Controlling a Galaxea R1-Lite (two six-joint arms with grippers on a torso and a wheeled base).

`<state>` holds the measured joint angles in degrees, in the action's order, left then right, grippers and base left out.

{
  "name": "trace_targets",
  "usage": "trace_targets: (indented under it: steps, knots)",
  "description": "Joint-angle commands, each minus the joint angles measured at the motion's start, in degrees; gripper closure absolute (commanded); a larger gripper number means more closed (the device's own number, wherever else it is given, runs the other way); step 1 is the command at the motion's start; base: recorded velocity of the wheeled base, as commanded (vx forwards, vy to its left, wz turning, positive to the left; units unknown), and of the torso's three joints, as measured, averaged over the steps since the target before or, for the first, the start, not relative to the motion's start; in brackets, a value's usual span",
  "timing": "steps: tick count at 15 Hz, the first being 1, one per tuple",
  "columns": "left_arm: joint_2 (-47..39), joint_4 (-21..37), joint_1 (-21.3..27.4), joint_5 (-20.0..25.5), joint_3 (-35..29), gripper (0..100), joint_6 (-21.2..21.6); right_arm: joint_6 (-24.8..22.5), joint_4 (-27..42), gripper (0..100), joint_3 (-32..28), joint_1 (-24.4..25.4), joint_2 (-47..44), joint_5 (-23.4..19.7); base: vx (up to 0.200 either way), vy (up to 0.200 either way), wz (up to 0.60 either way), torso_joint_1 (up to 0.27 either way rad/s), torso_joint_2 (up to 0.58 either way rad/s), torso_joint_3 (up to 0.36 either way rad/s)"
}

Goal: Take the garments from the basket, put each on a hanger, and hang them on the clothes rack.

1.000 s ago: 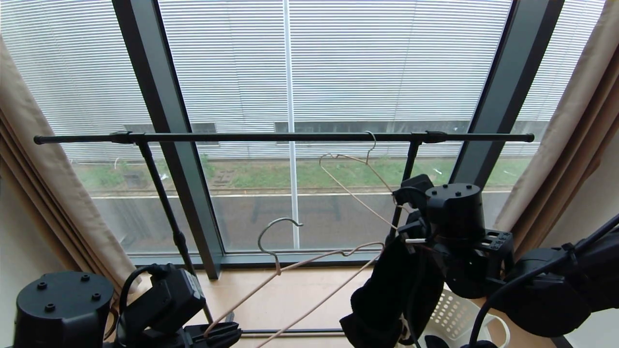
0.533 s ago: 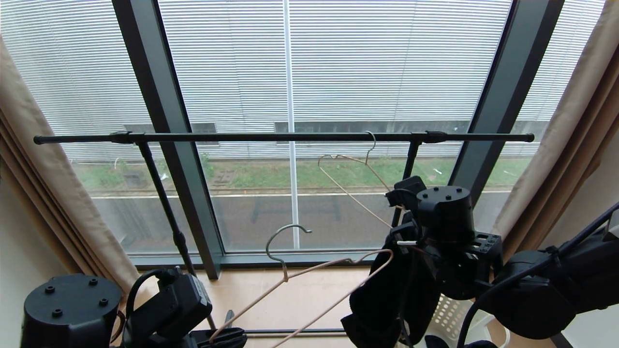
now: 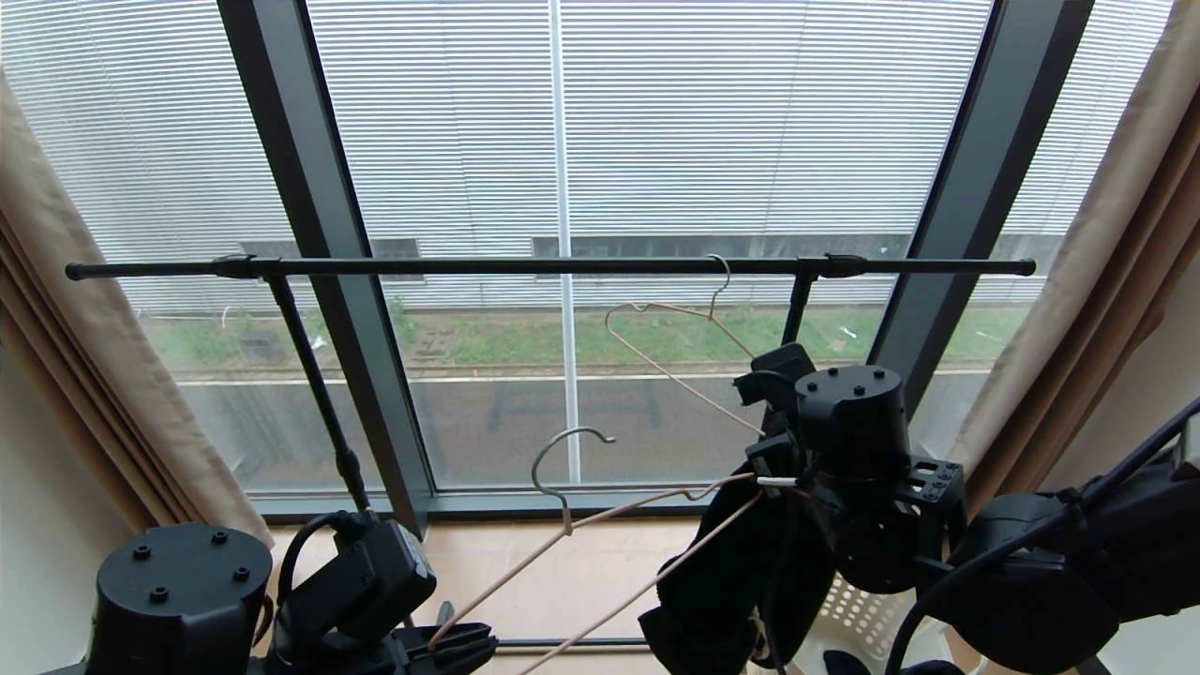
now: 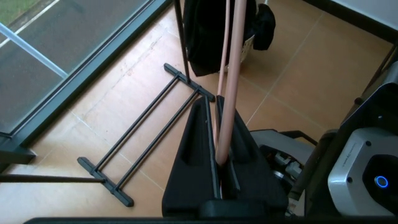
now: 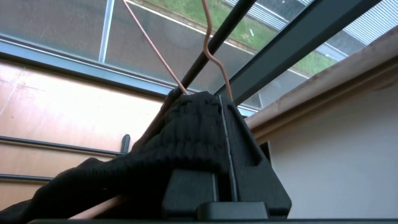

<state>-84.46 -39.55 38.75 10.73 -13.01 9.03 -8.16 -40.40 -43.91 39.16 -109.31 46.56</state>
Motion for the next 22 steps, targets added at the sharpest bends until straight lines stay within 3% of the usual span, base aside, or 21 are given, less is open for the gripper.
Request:
trace_targets:
  steps: [1,14,19,22]
  knots:
    - [-1.68,-0.09,0.01,-0.01,-0.18,100,-0.07,-0.02,-0.03,100,-0.03,1.98,0.24,1.08,0.000,0.000,0.00,0.000,0.00,0.000]
    - [-2.91,-0.18,-0.35,-0.01,-0.53,100,-0.16,1.30,-0.03,100,0.76,11.47,1.21,1.96,0.000,0.000,0.00,0.000,0.00,0.000]
    - [-2.91,-0.27,-0.96,-0.09,-0.88,100,-0.16,1.83,0.06,100,-1.79,14.81,2.17,5.65,0.000,0.000,0.00,0.000,0.00,0.000]
    - [-2.99,-1.85,-1.14,-0.09,-0.70,100,-0.24,1.12,0.06,100,-3.99,16.39,2.88,5.65,0.000,0.000,0.00,0.000,0.00,0.000]
